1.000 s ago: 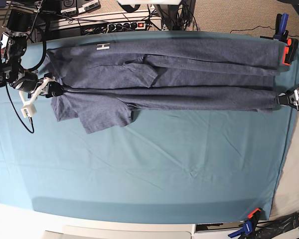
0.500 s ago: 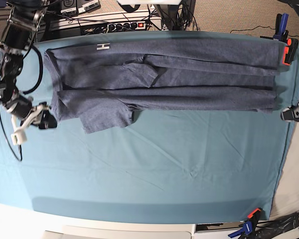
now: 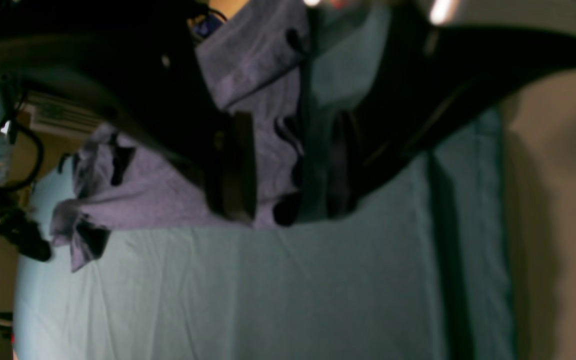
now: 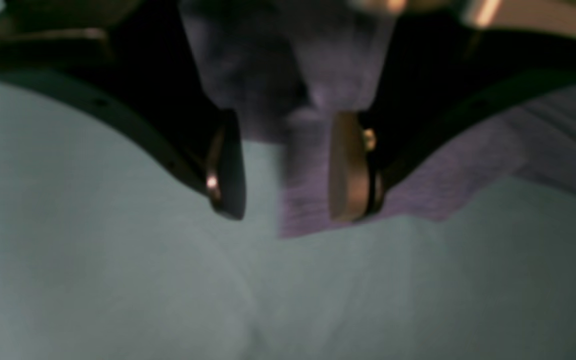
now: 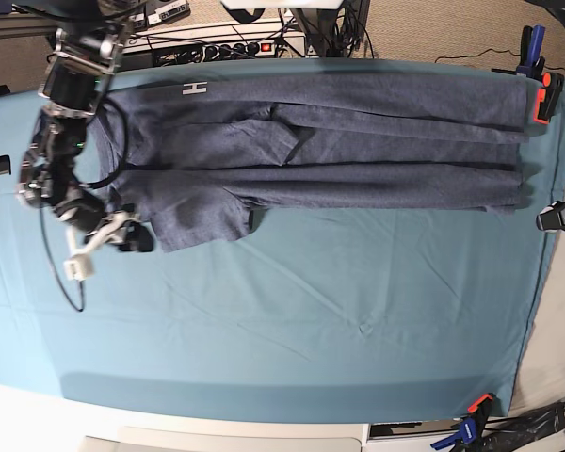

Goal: Fold the T-shirt properly

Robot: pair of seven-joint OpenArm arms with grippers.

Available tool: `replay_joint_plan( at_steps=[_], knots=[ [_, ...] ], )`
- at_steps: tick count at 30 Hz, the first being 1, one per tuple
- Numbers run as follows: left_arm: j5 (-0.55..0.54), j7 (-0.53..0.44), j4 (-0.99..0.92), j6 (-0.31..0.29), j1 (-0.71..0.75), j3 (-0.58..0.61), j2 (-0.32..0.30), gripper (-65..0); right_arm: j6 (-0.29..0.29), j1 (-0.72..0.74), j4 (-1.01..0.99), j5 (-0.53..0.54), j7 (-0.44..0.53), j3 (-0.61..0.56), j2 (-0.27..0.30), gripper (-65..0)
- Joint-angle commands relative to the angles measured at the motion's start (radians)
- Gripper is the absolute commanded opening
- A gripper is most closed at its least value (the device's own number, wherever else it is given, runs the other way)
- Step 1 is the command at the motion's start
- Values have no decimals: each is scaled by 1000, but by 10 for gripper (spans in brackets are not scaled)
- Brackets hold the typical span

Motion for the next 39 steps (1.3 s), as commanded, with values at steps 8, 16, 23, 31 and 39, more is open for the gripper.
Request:
replay_joint_plan(
  at_steps=[8,16,23,31,39],
  knots=[
    [-21,-4,24,-2,-24,-9,-31,-394,1,108,-185,23,38,4,-35,-362],
    [-21,-5,24,-2,-24,-9,-31,-394,-2,110,-187,23,-36,4,-35,-363],
    [-21,-4,24,-2,-24,-9,-31,-394,-26,110,-187,23,-63,4,-36,-440],
    [-21,-4,24,-2,-24,-9,-31,-394,-26,110,-187,18,-84,4,-35,-604],
    [-21,-4,24,-2,-24,-9,-31,-395,1,110,-178,29,-110,4,-35,-650]
  ],
)
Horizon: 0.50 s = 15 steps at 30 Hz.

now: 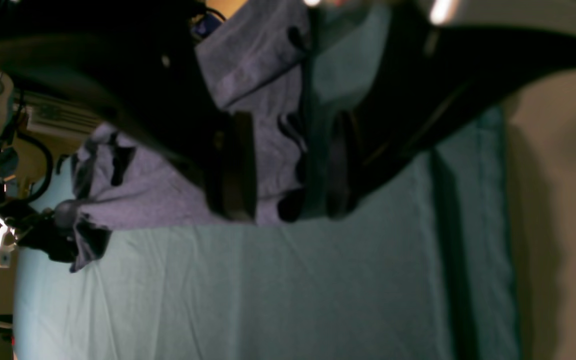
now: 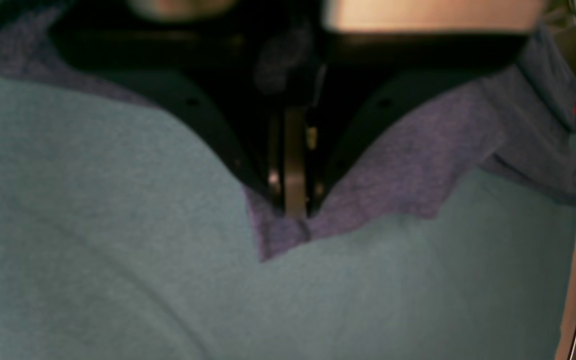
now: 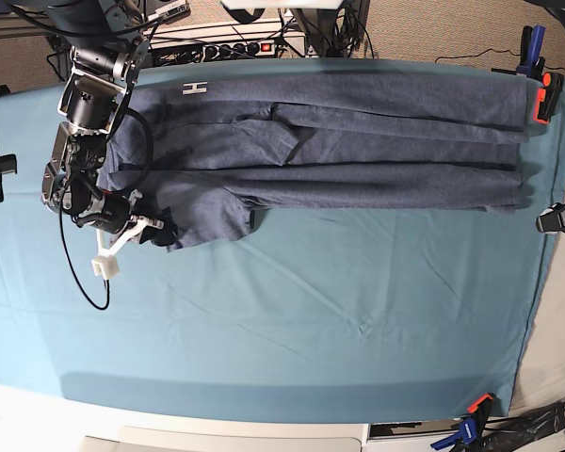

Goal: Fold the T-shirt properly

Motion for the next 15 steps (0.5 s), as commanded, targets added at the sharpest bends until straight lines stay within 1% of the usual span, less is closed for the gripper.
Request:
replay_joint_plan(
  at_steps=[1,7,12,15],
  knots=[
    [-20,-4,14,-2,-23,-9,-31,-395,12,20,27,27,-23,2,12,-650],
    [-20,-4,14,-2,-23,-9,-31,-395,12,19,149,154,-142,2,14,-650],
    [-20,-4,14,-2,-23,-9,-31,-394,12,13,262,160,-176,2,17,-650],
    [-20,-4,14,-2,-23,-9,-32,-395,12,-14,306,164,-181,2,17,-650]
  ],
)
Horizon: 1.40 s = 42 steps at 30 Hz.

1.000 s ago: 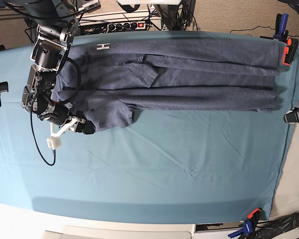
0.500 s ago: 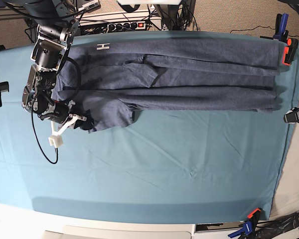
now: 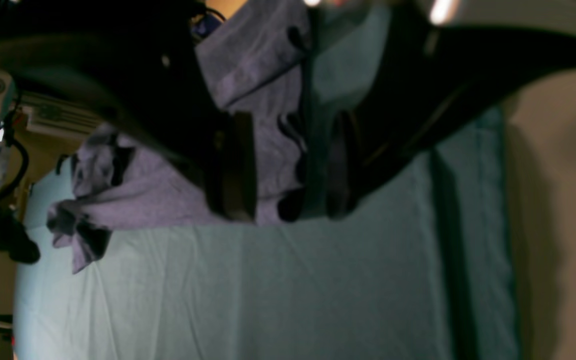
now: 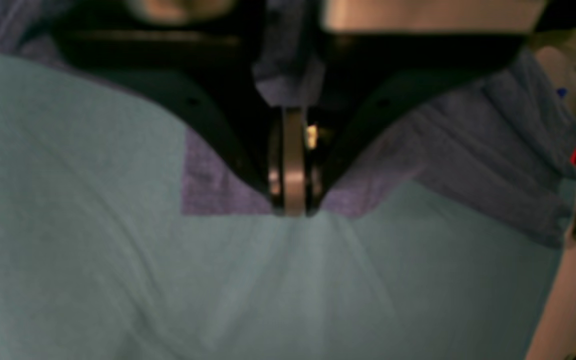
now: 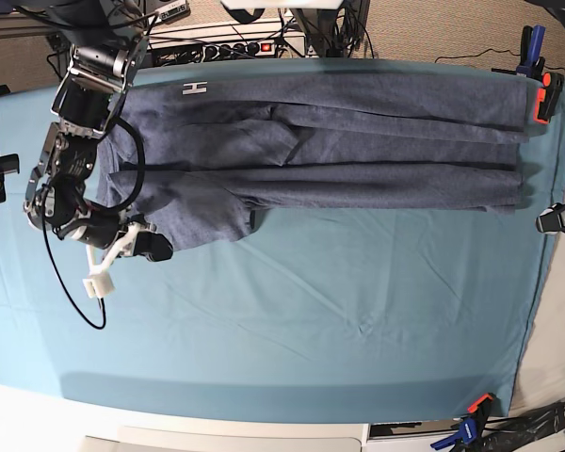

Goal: Fold the T-shirt properly

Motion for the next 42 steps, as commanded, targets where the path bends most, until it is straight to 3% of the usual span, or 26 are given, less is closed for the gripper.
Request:
replay_joint_plan(
  at_steps=[1,8,12,15,17,21,23,31,38,42],
  knots=[
    [-20,-4,13,-2,-23,-9,-31,-395,1,6,28,39,5,2,14,-650],
    [-20,-4,13,-2,-24,-9,-31,-395,1,-92,85,63,3,2,14,-650],
    [-20,-4,13,-2,-23,-8,-31,-395,1,-95,91,11,16,2,14,-650],
    [-20,-4,13,-2,-23,-9,-31,-394,1,-95,91,-69,97,2,13,-479],
    [-20,-4,13,-2,-23,-9,-31,-395,1,-95,91,-170,185,2,13,-416],
    [-20,-5,13,-2,-24,-9,-31,-395,-71,-95,91,-353,373,2,10,-414],
    [-20,-12,13,-2,-24,-8,-30,-394,-89,-95,91,-397,418,2,0,-414],
    [-20,-13,14,-2,-24,-8,-30,-395,-96,-56,-21,-426,460,2,-64,-414],
    [-20,-12,14,-2,-24,-9,-30,-394,-97,45,-194,-463,464,2,-64,-414],
    [-20,-12,14,-2,-24,-9,-30,-395,-119,55,-213,-460,412,2,-70,-415]
  ],
)
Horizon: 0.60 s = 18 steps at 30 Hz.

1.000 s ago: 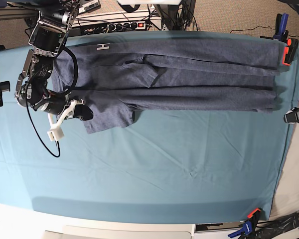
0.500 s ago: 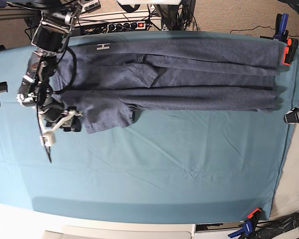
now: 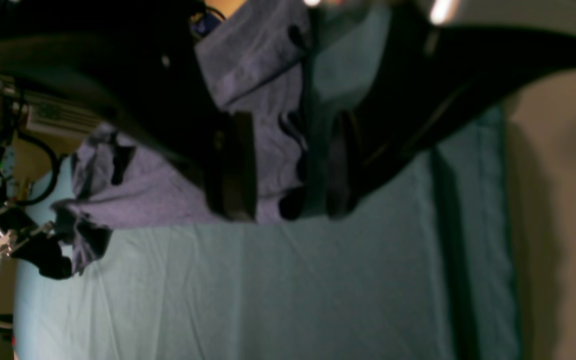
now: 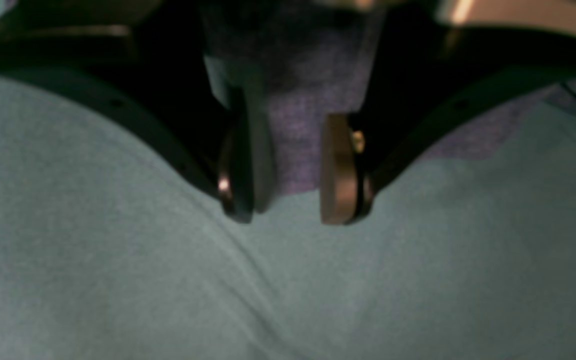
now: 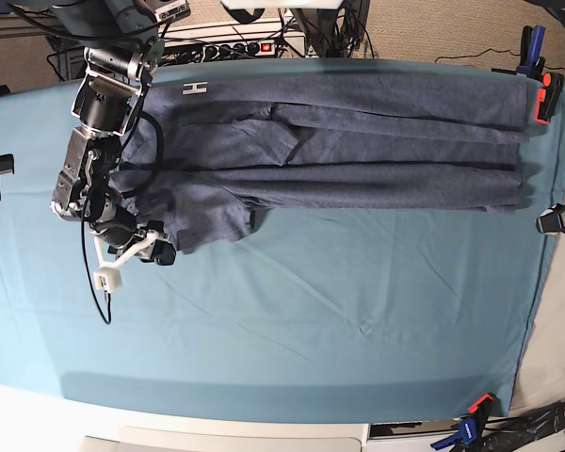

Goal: Fold the T-shirt properly

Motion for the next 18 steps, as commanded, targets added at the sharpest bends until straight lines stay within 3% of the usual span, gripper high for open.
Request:
replay_joint_plan(
  at_steps=[1,11,18],
  knots=[
    [-20,-9,12,-2,-24,-8,-31,-395,-5,15,6,-10,-51,1,1,-415],
    [-20,-8,12,-2,-24,-8,-31,-395,-4,15,6,62,-187,-45,-16,-485],
    [-20,-9,12,-2,-24,-8,-31,-395,-4,15,7,63,-203,-126,-14,-650]
  ],
)
